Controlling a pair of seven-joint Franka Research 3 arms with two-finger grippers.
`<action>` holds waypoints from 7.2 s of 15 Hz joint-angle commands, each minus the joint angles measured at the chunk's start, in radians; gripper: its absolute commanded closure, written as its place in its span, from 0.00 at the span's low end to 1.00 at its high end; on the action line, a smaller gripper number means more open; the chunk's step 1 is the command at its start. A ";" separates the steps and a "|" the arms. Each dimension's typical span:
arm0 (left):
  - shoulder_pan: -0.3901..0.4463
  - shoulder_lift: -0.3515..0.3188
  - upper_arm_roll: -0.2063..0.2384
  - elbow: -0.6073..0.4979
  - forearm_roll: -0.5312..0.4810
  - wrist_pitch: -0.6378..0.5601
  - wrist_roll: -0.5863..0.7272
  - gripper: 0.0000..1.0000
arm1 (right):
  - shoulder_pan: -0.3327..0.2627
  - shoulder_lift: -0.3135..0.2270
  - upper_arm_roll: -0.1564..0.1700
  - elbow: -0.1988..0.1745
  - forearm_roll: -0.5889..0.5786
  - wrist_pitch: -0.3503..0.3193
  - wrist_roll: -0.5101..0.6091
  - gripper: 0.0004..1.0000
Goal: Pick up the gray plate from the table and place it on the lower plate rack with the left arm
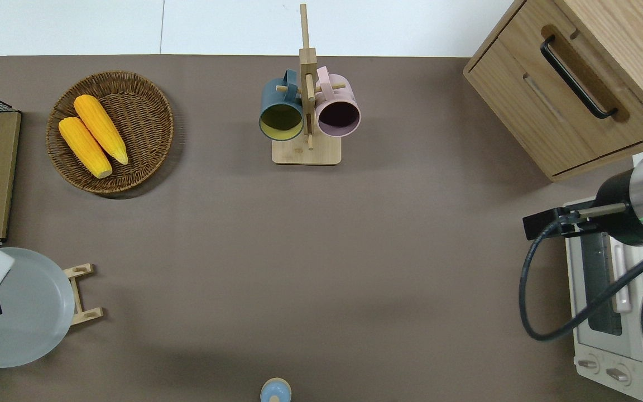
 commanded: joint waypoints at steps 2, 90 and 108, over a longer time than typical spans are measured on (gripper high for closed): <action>0.001 -0.007 -0.008 -0.069 0.065 0.033 -0.100 1.00 | -0.010 -0.002 0.006 0.006 0.010 -0.013 0.000 0.01; -0.077 0.292 -0.048 0.140 -0.011 0.027 -0.444 0.00 | -0.010 -0.002 0.006 0.006 0.010 -0.013 -0.001 0.01; -0.064 0.318 0.007 0.546 -0.694 -0.094 0.483 0.01 | -0.010 -0.002 0.006 0.006 0.010 -0.013 -0.001 0.01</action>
